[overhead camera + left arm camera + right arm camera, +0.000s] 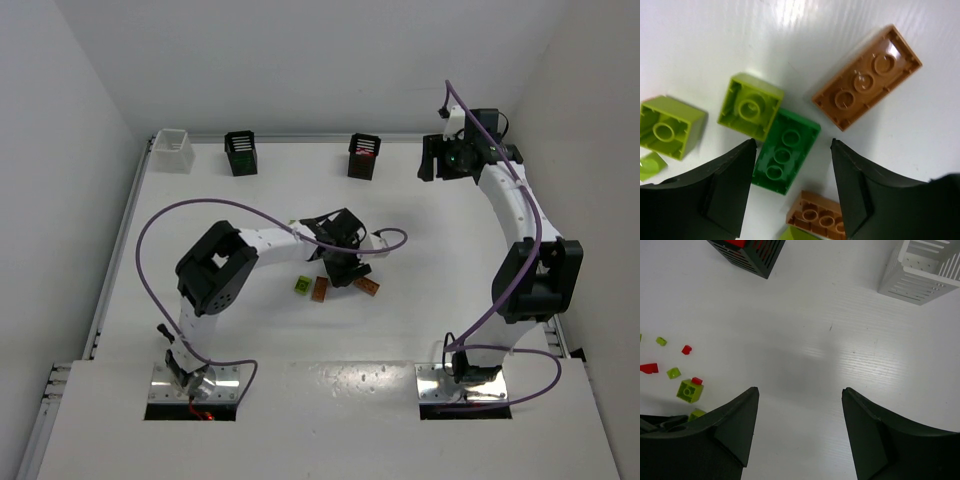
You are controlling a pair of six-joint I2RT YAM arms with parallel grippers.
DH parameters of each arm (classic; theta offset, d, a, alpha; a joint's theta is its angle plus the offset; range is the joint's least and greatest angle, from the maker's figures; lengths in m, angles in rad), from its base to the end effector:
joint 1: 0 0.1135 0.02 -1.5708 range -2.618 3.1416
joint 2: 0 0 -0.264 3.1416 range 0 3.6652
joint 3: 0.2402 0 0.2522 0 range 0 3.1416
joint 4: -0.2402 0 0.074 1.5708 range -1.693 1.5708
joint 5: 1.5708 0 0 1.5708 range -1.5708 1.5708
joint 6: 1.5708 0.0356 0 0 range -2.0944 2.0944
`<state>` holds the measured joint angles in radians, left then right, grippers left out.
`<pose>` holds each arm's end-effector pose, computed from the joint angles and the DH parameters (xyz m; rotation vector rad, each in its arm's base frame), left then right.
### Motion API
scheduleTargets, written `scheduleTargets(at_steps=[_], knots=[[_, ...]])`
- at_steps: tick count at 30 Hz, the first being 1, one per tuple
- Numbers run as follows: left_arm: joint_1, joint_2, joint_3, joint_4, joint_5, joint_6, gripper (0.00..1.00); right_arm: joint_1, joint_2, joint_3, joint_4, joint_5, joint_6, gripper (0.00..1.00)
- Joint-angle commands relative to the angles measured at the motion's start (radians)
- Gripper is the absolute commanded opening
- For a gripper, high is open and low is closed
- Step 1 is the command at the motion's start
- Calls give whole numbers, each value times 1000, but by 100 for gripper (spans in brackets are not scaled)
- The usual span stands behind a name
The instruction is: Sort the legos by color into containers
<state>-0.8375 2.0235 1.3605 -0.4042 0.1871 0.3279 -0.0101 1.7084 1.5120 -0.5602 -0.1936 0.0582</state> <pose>0.2749 -0.3150 0.1520 1.5235 2.1945 -0.4157 0.3874 0.0029 0.3113 -0.0179 2.3229 0.2494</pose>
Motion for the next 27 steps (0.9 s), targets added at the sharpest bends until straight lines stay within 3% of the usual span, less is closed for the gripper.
scheduleTargets(at_steps=[1, 6, 12, 17, 22, 27], knots=[[-14, 20, -96, -99, -52, 16, 67, -4, -6, 25, 13, -24, 19, 68], [6, 9, -110, -99, -52, 25, 61, -4, -6, 25, 13, -24, 19, 68], [6, 9, -77, -110, -31, 25, 40, -4, -6, 25, 13, -33, 28, 68], [15, -40, -26, -119, -43, 16, 32, -4, -6, 25, 13, -53, 28, 68], [98, -121, 106, -185, -32, -33, 29, -4, -26, 7, 23, -82, 38, 66], [293, -154, 343, -251, 26, -93, 25, 7, -26, -22, 33, -104, 60, 66]])
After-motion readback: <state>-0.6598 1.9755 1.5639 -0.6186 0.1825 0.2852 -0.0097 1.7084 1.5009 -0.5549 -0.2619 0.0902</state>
